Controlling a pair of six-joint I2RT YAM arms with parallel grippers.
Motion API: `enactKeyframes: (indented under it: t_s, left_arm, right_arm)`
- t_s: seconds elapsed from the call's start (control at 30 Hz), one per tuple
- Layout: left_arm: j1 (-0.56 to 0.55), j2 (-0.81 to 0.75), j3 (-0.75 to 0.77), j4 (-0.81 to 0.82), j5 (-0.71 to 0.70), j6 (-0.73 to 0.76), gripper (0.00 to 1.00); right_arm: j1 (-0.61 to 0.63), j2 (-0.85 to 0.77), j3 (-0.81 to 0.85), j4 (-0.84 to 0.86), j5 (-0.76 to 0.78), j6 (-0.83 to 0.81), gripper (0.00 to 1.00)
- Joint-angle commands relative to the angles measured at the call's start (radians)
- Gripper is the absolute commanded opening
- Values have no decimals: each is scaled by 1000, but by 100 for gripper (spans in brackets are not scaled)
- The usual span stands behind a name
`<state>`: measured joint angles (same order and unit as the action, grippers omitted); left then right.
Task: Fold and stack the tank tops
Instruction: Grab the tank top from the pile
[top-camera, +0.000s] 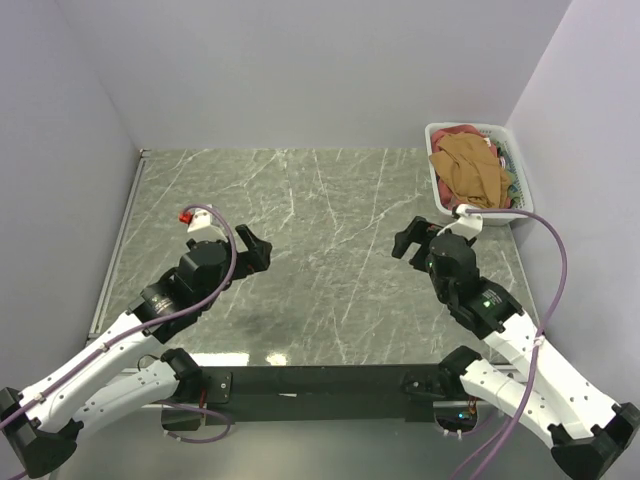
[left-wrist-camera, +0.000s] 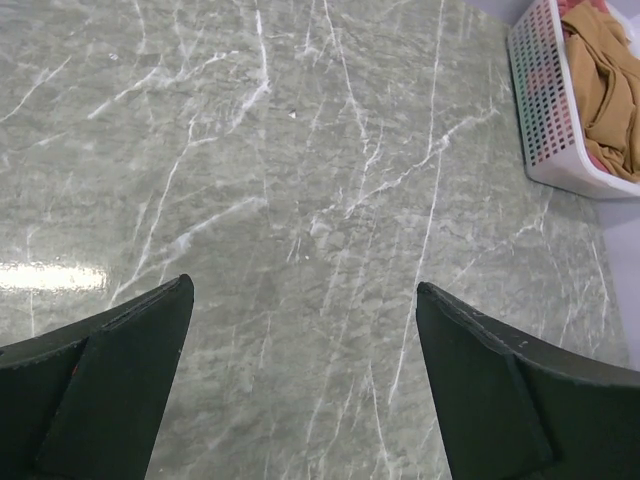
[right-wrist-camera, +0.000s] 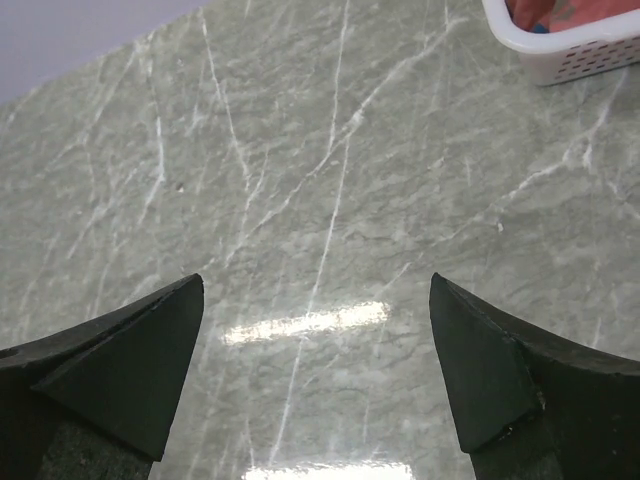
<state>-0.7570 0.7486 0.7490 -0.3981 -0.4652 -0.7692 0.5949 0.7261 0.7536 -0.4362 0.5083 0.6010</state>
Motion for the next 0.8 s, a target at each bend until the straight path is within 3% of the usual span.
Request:
enactKeyframes:
  t_s: [0.0, 0.13, 0.27, 0.3, 0.43, 0.57, 0.77]
  left_arm:
    - [-2, -6, 59, 5, 42, 31, 99]
    - [-4, -34, 87, -44, 66, 51, 99]
    - [-2, -80, 113, -67, 73, 64, 99]
    - [-2, -87, 115, -70, 80, 64, 99]
    - [-4, -115, 135, -97, 92, 61, 99]
    - [-4, -135, 139, -117, 92, 65, 99]
    - [-4, -146, 132, -128, 96, 70, 99]
  right_arm:
    - [-4, 10, 94, 41, 45, -47, 100]
    - [-23, 186, 242, 39, 44, -173, 100]
    - [-281, 442, 501, -84, -82, -224, 100]
    - [-399, 478, 557, -87, -117, -201, 100]
    - [-590, 671, 650, -52, -203, -130, 98]
    - [-685, 834, 757, -50, -238, -72, 93]
    - [-719, 1029, 826, 16, -234, -49, 88]
